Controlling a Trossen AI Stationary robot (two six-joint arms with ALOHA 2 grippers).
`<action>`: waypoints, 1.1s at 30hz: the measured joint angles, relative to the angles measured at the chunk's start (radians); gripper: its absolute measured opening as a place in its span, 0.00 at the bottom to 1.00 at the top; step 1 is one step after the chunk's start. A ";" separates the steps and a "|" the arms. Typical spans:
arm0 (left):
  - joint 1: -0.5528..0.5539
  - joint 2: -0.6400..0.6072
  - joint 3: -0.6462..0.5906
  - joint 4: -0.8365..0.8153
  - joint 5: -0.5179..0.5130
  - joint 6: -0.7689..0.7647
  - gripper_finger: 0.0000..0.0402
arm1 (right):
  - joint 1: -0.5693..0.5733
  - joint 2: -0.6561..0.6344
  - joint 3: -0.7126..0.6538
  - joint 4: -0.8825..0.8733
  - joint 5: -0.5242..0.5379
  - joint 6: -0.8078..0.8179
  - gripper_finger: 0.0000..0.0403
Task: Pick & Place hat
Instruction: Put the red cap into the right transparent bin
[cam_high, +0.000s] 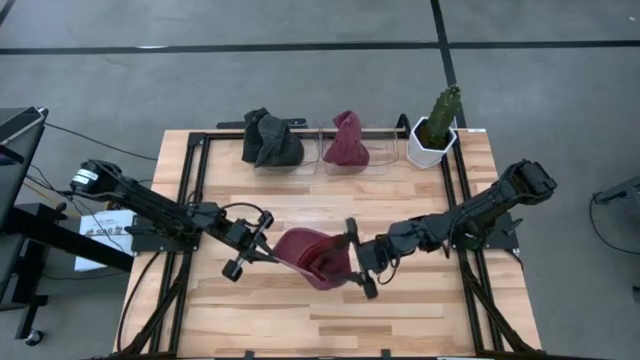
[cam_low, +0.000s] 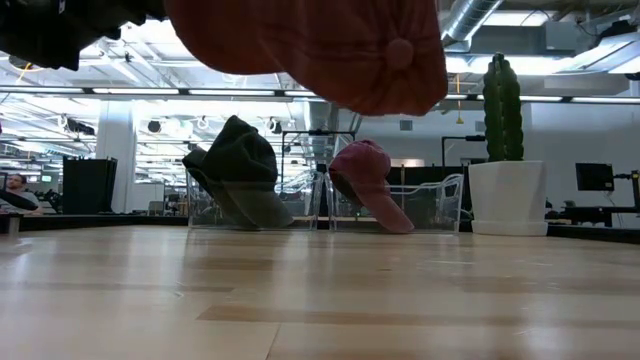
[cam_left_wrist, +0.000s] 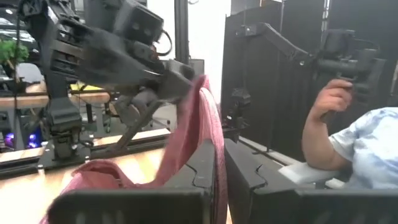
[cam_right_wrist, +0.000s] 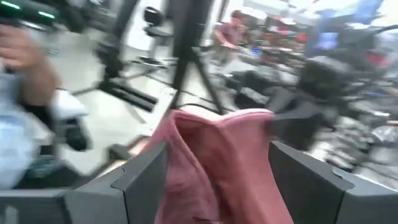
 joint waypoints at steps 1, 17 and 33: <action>0.000 0.000 0.000 -0.001 0.007 -0.006 0.04 | 0.000 0.000 0.000 0.007 0.068 -0.006 0.67; -0.003 -0.086 -0.002 -0.053 0.058 -0.005 0.04 | 0.026 -0.028 -0.111 0.071 1.313 -0.062 0.67; -0.129 -0.284 -0.060 0.057 0.258 0.111 0.04 | -0.035 -0.066 -0.249 0.083 0.635 0.019 0.67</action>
